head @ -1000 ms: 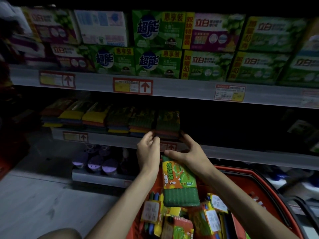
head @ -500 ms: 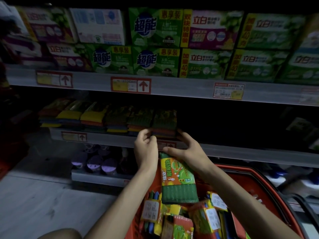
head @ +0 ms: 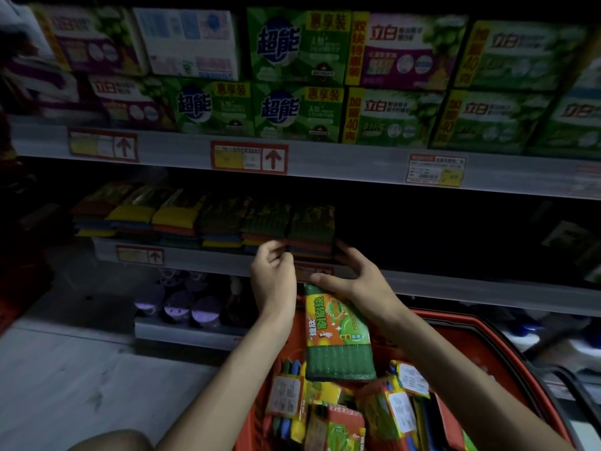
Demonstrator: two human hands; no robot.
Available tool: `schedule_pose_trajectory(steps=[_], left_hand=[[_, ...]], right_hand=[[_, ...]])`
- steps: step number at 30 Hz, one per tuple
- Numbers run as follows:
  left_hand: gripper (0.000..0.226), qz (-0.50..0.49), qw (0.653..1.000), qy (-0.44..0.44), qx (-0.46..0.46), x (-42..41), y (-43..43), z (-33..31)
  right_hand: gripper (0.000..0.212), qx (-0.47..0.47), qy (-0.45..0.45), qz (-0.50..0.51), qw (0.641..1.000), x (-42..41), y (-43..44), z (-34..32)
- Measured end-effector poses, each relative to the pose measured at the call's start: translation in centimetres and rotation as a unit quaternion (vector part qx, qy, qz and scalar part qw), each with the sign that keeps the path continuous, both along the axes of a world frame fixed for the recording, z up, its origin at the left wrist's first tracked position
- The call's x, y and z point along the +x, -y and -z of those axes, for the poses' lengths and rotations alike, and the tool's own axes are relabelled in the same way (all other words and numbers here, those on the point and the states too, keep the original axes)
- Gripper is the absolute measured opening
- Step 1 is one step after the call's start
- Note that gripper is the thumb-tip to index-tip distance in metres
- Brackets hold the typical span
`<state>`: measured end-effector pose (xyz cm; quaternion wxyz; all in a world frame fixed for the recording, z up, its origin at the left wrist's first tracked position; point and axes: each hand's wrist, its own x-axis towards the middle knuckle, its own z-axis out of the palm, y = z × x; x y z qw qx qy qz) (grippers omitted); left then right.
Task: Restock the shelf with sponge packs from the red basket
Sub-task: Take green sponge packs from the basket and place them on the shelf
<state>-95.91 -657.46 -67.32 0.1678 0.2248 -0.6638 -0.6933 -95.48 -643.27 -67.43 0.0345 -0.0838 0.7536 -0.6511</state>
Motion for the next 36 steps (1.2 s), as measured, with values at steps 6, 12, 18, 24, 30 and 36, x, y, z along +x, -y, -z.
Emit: schedule_pose_trajectory(steps=[6,12,18,24,30,36], left_hand=[[0.025,-0.005,1.0,0.001,-0.011,0.2,0.3,0.0],[0.026,0.024,1.0,0.004,-0.012,0.9,0.8,-0.3],[0.017,0.111,0.994,0.015,-0.001,3.9,0.3,-0.9],[0.029,0.315,0.946,0.079,0.013,9.2,-1.8,-1.7],[0.085,0.464,0.873,0.147,0.006,10.6,-4.6,-0.5],[0.09,0.461,0.877,0.13,0.044,11.4,-7.1,0.8]], right_hand=[[0.058,0.014,-0.01,-0.016,1.0,0.2,0.2,-0.1],[0.058,0.026,-0.009,-0.014,1.0,0.4,-0.4,-0.6],[0.092,0.065,0.004,0.027,0.997,1.6,-3.0,-1.7],[0.051,0.046,-0.03,0.078,0.995,4.4,-8.1,-3.5],[0.033,0.002,-0.027,0.107,0.994,6.9,-12.1,-4.1],[0.028,-0.044,-0.035,0.123,0.991,8.3,-12.9,-3.7]])
